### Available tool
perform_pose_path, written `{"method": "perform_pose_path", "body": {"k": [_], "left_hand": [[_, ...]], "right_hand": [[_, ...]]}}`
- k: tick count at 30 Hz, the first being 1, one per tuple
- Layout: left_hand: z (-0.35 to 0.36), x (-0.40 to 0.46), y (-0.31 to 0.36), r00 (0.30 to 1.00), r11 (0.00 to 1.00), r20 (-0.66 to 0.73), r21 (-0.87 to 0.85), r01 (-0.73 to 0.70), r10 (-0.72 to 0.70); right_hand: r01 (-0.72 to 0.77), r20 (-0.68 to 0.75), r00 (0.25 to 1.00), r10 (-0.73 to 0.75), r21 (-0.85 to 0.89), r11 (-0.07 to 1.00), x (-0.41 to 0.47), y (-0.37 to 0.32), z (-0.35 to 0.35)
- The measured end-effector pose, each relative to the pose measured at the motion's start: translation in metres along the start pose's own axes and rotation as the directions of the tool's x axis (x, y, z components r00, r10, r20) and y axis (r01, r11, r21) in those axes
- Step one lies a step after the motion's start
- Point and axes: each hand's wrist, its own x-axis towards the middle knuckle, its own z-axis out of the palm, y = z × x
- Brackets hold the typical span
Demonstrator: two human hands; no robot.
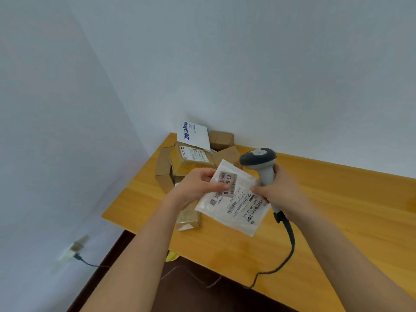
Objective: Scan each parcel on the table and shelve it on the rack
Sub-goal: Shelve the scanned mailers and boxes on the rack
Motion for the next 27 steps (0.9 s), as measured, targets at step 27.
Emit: {"method": "perform_pose_path", "body": {"k": [27], "left_hand": [[0.024,-0.022,0.039,0.96,0.936,-0.27,-0.352,-0.024,-0.077]], "right_hand": [[0.255,0.049,0.965,-0.258,0.06,0.965,0.01,-0.041,-0.039]]}}
